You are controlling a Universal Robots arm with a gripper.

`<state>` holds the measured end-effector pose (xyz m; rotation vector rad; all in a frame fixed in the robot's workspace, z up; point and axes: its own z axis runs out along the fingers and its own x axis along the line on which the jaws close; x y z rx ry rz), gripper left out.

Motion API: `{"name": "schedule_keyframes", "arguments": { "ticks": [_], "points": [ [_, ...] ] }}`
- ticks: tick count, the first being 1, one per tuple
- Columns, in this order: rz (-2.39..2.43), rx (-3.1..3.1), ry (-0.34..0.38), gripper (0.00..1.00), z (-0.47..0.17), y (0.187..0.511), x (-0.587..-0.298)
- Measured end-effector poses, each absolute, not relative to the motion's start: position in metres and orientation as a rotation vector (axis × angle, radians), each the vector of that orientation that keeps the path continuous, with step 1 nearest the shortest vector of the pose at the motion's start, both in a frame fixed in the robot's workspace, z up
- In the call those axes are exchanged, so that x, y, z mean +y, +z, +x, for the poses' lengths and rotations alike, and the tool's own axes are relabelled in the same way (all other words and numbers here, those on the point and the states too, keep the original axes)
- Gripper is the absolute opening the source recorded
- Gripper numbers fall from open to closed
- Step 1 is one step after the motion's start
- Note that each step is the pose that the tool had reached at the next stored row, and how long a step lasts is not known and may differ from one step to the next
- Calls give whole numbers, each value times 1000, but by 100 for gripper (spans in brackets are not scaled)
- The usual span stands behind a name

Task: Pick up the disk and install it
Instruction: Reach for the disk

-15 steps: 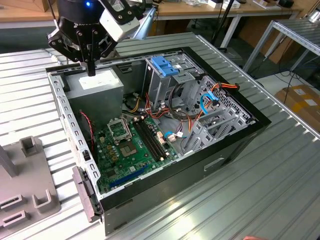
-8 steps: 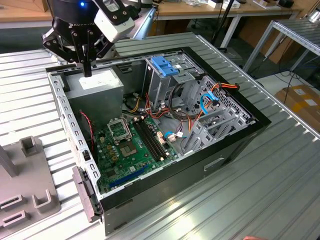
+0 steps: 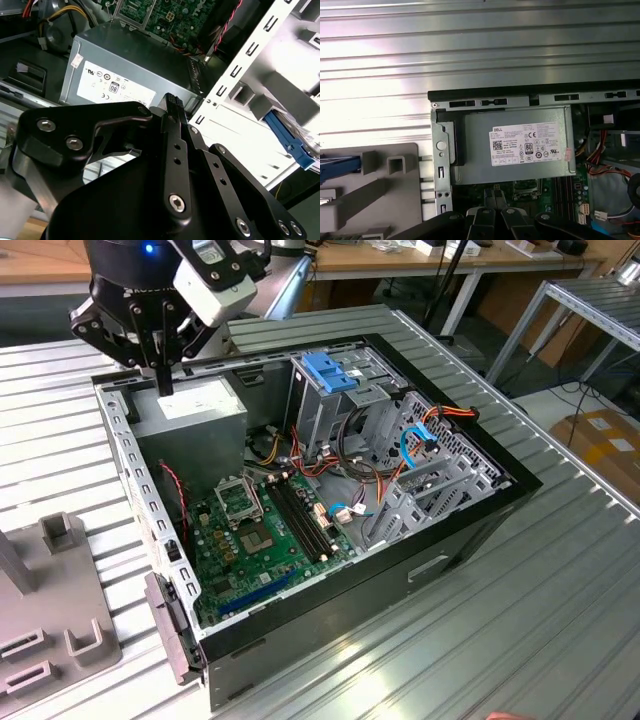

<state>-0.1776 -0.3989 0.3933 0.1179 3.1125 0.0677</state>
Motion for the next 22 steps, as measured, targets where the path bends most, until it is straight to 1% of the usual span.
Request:
{"name": "schedule_keyframes", "arguments": {
  "ticks": [22],
  "points": [
    [118, 3112, 68, 11, -201, 393, -399]
  ]
}}
